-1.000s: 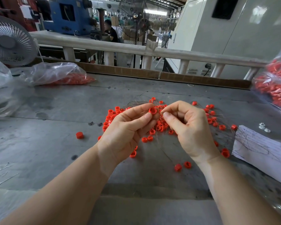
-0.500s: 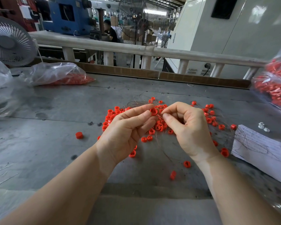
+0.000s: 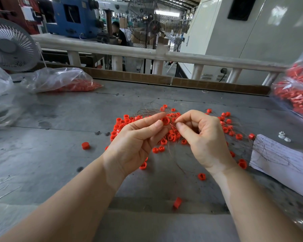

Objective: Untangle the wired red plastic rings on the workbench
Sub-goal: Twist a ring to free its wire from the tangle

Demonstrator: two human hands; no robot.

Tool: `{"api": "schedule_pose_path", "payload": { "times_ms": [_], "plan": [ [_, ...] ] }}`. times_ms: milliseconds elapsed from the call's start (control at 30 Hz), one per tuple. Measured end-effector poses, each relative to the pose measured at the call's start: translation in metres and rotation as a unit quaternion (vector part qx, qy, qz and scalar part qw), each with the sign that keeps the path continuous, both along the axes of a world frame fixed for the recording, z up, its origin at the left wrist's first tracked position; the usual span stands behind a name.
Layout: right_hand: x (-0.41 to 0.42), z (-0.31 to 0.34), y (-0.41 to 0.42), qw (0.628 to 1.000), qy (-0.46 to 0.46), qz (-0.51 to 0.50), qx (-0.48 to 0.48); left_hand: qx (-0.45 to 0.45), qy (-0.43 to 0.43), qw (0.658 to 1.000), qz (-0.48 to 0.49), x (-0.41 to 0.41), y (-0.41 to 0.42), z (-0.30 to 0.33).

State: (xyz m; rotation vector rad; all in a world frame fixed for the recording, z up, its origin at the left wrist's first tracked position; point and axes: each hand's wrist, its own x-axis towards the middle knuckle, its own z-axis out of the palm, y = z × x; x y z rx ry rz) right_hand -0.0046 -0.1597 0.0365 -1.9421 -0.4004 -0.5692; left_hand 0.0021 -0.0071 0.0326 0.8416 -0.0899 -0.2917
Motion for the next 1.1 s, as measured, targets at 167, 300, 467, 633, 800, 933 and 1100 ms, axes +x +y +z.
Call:
{"api": "schedule_pose_path", "payload": {
  "times_ms": [167,300,467,633,800,933,1100],
  "plan": [
    [0.0001,-0.0001,-0.0001,1.000,0.001,0.012,0.001,0.004,0.008,1.000,0.007,-0.0002,-0.0010,-0.0005],
    [0.0015,-0.0016,-0.0001,1.000,0.006,0.011,-0.005,0.004,0.005,1.000,0.002,-0.0008,-0.0009,-0.0007],
    [0.0032,-0.0025,-0.0004,1.000,0.012,0.009,-0.009,0.006,0.003,1.000,-0.003,-0.0009,-0.0012,-0.0006],
    [0.0023,-0.0030,-0.0007,1.000,0.005,0.005,-0.013,0.009,0.000,1.000,-0.005,-0.0013,-0.0022,-0.0003],
    [0.0023,-0.0026,-0.0009,1.000,0.004,0.000,-0.015,0.004,0.010,1.000,-0.013,-0.0008,-0.0008,0.0002],
    [0.0019,-0.0031,-0.0015,1.000,-0.006,-0.005,-0.024,0.010,0.006,1.000,-0.011,-0.0021,-0.0009,0.0006],
    [0.0005,-0.0030,-0.0014,0.999,-0.023,-0.005,-0.038,0.020,-0.005,1.000,0.000,-0.0026,-0.0031,0.0001]
  ]
}}
